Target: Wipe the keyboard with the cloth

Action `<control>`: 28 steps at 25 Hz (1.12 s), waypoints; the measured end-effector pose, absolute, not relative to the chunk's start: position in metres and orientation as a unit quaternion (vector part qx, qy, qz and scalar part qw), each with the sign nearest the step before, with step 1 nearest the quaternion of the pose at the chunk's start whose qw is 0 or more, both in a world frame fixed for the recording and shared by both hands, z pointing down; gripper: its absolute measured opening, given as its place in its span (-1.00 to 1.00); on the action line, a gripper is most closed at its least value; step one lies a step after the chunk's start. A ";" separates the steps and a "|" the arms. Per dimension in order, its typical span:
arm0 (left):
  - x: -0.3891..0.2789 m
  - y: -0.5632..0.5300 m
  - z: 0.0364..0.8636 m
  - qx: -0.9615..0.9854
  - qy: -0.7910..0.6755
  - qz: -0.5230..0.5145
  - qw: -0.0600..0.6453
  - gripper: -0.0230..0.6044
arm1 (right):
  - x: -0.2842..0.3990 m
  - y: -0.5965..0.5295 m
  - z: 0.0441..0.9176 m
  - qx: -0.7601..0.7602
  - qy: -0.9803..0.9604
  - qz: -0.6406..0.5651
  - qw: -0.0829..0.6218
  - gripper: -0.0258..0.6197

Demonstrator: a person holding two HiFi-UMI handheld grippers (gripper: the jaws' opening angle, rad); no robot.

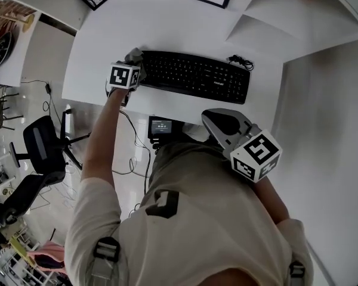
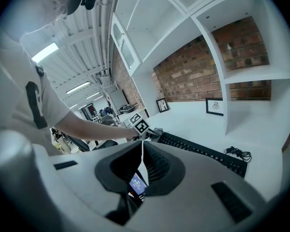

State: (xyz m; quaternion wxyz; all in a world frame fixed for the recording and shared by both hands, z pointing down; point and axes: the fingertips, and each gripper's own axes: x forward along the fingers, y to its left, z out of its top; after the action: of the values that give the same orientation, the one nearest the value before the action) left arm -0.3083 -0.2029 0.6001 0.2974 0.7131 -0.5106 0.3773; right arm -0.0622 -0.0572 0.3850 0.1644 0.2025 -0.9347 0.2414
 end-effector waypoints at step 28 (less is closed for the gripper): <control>-0.239 -0.198 0.604 0.725 -0.470 0.400 0.305 -0.90 | -0.051 -0.054 0.380 0.204 -0.938 0.244 0.138 -0.90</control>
State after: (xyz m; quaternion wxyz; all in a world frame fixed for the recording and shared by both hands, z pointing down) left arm -0.2386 -0.1983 0.6043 0.3051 0.7253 -0.4696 0.4004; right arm -0.0507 -0.0538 0.3799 0.1384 0.2042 -0.9378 0.2442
